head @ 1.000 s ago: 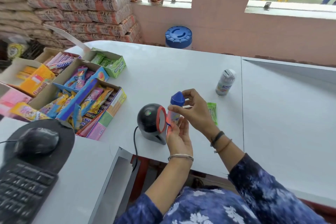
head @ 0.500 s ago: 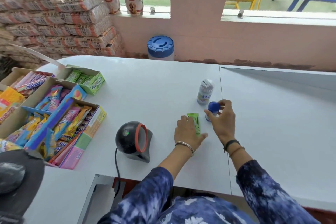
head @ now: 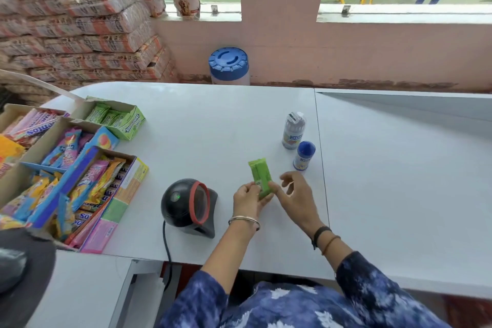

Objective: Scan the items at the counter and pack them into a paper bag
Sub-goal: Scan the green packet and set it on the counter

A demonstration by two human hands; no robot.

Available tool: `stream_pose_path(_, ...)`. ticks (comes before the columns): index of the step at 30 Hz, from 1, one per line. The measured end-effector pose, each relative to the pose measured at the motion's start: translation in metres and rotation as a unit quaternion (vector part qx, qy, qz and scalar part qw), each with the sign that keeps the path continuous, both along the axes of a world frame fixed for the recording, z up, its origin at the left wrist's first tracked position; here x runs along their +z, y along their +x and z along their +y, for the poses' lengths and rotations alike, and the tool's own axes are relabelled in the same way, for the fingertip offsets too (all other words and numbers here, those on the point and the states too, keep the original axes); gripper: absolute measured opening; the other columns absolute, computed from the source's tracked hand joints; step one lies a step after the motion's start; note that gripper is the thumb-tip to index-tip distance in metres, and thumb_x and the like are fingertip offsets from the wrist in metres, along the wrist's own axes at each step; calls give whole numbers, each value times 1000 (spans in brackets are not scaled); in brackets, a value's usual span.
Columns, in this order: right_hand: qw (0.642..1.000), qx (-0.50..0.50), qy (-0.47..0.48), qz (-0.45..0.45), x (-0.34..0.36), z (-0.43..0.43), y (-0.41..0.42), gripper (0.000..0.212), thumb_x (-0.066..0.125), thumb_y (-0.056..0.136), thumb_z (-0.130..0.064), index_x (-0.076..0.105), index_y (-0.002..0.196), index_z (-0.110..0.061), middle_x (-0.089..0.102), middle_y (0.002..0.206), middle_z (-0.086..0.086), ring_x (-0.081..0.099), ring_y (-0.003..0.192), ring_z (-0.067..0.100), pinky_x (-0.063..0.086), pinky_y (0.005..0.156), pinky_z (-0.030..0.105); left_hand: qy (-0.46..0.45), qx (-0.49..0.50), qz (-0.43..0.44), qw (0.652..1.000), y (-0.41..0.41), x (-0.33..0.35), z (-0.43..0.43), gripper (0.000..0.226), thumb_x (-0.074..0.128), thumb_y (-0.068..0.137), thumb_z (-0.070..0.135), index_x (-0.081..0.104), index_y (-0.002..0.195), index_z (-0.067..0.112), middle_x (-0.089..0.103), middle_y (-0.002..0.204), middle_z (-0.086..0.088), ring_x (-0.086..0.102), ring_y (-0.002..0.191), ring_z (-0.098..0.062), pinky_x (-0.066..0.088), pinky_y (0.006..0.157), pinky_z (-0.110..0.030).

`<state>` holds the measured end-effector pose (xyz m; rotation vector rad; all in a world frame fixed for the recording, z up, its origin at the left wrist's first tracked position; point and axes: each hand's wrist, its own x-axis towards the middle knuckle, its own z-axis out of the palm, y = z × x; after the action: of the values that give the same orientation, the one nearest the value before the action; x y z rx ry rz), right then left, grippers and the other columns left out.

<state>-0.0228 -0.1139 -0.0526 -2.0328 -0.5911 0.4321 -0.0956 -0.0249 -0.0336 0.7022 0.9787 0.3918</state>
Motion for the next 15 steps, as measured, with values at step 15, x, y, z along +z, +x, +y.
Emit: stream_pose_path(15,914,-15,257,314,62,-10,16,15,59,82,-5,60,95,-12,70,76,-3,63,62,9,48,56,20,175,-46,-59,982,8,48,-15,17,63,82,0,59,81,16,62,78,-3,60,70,-11,51,56,-13)
